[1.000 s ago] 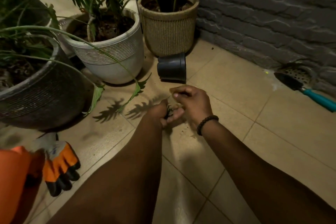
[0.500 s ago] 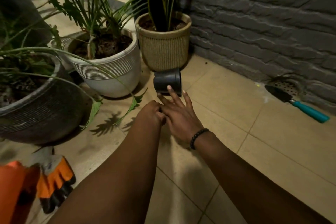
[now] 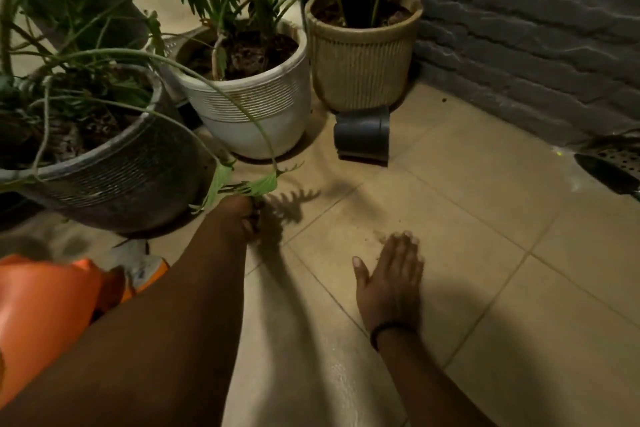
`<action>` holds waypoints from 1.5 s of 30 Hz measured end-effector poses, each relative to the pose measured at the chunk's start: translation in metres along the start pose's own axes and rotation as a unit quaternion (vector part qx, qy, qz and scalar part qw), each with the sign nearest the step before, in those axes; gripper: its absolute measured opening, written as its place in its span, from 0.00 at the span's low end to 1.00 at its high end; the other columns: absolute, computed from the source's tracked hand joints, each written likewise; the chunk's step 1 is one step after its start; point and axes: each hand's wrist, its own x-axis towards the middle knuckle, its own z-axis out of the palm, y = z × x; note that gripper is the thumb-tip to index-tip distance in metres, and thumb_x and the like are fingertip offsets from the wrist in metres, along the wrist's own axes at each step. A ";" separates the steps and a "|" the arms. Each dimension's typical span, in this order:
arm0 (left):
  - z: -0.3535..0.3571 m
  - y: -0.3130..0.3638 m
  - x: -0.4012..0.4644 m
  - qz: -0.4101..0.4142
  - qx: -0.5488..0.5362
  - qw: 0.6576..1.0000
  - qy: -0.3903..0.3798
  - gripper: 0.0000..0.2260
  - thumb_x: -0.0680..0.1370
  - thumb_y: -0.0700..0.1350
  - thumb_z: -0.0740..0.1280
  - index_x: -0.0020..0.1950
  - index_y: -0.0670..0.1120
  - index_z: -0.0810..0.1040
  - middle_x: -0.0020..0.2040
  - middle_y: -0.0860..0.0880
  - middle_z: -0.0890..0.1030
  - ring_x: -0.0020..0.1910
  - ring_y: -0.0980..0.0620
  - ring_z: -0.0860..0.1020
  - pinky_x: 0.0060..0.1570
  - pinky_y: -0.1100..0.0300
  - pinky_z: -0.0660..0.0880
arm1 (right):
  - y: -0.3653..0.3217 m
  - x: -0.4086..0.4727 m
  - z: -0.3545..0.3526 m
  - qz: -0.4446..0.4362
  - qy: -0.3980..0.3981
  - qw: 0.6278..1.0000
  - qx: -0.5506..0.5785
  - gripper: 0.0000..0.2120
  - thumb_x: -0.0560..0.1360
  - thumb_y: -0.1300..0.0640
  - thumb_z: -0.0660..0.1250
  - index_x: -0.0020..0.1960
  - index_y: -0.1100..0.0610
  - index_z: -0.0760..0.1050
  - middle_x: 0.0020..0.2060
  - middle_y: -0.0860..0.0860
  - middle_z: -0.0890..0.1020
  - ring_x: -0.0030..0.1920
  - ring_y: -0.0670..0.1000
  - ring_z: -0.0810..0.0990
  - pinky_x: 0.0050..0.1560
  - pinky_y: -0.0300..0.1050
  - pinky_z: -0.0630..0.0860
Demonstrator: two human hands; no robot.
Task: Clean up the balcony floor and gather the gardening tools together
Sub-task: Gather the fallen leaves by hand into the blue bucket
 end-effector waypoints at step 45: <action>0.092 -0.105 -0.162 -0.078 -0.242 0.959 0.126 0.16 0.86 0.49 0.53 0.39 0.47 0.65 0.24 0.53 0.67 0.19 0.59 0.62 0.15 0.68 0.57 | 0.004 -0.037 -0.133 0.312 -0.140 0.843 0.416 0.11 0.71 0.72 0.67 0.41 0.56 0.79 0.41 0.49 0.82 0.46 0.48 0.80 0.38 0.31 0.77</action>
